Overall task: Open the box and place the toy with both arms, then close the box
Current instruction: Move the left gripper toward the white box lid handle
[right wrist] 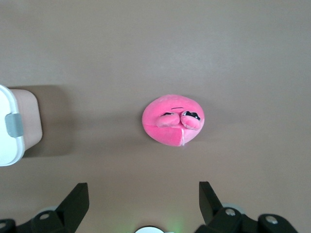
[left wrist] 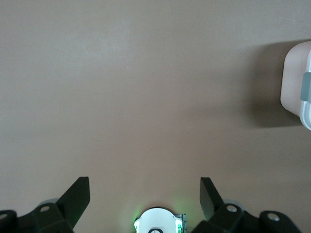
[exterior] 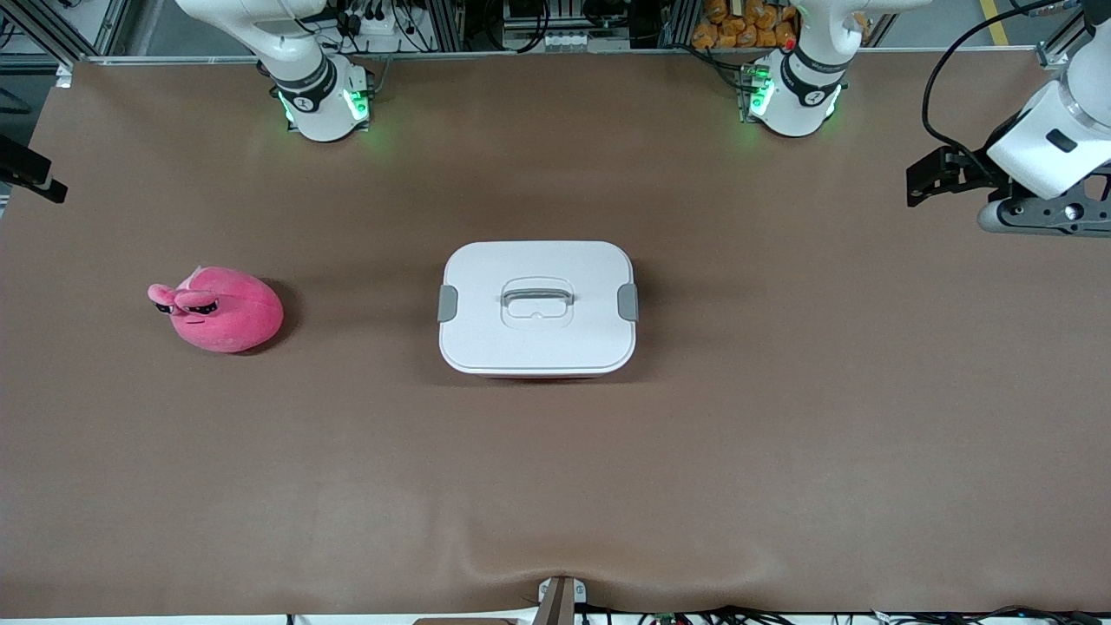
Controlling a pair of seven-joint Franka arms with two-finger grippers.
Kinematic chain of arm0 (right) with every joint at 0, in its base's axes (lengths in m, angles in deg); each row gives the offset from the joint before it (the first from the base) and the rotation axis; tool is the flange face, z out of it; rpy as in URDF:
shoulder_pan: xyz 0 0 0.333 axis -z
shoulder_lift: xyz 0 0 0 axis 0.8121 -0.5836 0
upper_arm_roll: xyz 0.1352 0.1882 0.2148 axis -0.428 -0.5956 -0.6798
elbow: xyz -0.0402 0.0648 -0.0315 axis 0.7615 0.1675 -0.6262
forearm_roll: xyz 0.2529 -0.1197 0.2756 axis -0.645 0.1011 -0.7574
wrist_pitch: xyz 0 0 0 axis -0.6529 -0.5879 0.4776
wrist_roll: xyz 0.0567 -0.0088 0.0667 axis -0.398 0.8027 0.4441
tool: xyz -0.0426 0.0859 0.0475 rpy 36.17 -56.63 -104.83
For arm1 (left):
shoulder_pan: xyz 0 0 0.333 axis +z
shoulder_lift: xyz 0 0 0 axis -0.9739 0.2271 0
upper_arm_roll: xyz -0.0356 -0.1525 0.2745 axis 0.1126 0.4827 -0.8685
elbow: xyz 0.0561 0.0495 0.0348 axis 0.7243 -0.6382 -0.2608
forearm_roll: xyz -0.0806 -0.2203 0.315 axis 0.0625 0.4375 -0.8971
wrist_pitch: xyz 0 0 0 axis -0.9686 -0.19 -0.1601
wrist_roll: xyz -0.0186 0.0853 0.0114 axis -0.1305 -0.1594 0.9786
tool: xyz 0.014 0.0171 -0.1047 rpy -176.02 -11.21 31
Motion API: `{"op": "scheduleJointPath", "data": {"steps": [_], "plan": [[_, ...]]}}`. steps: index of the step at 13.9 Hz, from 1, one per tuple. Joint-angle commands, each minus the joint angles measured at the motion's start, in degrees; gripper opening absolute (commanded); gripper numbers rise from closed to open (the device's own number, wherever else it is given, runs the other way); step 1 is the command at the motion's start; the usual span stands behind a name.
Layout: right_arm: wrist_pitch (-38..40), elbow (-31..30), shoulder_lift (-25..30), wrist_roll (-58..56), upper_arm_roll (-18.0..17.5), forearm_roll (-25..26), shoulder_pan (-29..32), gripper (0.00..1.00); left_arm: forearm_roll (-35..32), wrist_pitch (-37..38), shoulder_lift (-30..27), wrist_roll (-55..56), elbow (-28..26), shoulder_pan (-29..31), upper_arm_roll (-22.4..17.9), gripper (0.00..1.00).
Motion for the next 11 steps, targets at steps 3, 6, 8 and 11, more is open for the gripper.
{"op": "scheduleJointPath", "data": {"steps": [3, 6, 8, 11], "plan": [[0.4, 0.2, 0.0, -0.6, -0.4, -1.8, 1.2, 1.0, 0.3, 0.2, 0.8, -1.4, 0.6, -0.2, 0.3, 1.0], [0.4, 0.2, -0.1, -0.6, -0.4, -1.8, 1.2, 1.0, -0.4, 0.3, 2.9, -1.6, 3.7, -0.8, 0.8, 1.0], [0.4, 0.2, -0.1, -0.6, -0.4, -1.8, 1.3, 1.0, -0.3, 0.2, 4.3, -1.1, 4.4, -0.9, 1.9, 1.0], [0.4, 0.3, -0.3, -0.6, -0.4, -1.8, 1.5, 1.0, 0.1, 0.2, 5.0, -0.2, 4.7, -1.0, 3.9, 1.0]]}}
